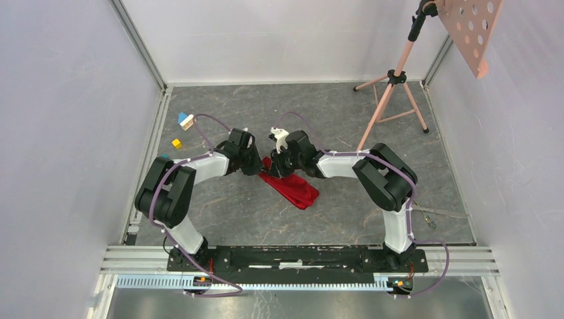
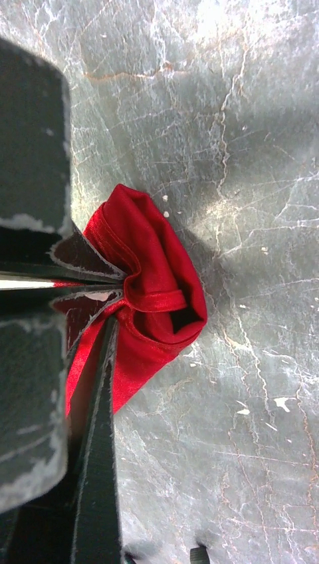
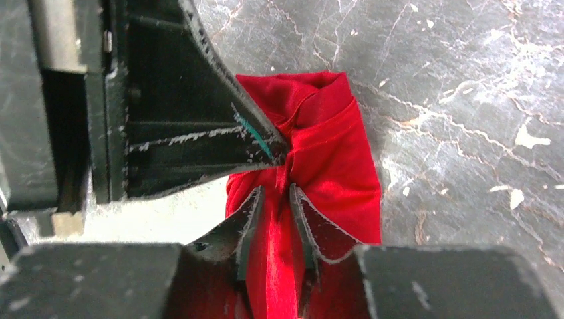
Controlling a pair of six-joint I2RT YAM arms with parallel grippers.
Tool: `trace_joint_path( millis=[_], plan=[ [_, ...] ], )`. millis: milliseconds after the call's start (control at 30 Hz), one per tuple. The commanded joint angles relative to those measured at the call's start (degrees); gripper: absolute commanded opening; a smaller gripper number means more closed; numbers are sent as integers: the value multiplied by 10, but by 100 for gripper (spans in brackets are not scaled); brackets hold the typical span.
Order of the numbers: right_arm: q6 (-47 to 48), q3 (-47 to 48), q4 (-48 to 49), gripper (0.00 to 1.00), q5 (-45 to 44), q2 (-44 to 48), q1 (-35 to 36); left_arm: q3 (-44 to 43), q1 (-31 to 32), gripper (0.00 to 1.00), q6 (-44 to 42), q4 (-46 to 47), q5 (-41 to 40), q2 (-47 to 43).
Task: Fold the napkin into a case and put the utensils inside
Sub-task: Stuff the top corner of the smaller-rectangle-folded napkin into the folded napkin.
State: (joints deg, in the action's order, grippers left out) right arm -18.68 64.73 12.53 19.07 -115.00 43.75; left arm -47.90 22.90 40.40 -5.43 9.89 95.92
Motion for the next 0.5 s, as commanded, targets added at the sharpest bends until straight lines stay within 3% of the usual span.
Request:
trace_joint_path(
  millis=[0, 200, 467],
  plan=[
    [51, -21, -54, 30, -16, 58, 1, 5, -2, 7, 8, -59, -62, 36],
    [139, -51, -111, 45, -44, 127, 3, 15, -8, 6, 1, -56, -63, 29],
    [214, -115, -119, 43, -105, 177, 24, 15, -8, 6, 1, -52, -55, 21]
  ],
)
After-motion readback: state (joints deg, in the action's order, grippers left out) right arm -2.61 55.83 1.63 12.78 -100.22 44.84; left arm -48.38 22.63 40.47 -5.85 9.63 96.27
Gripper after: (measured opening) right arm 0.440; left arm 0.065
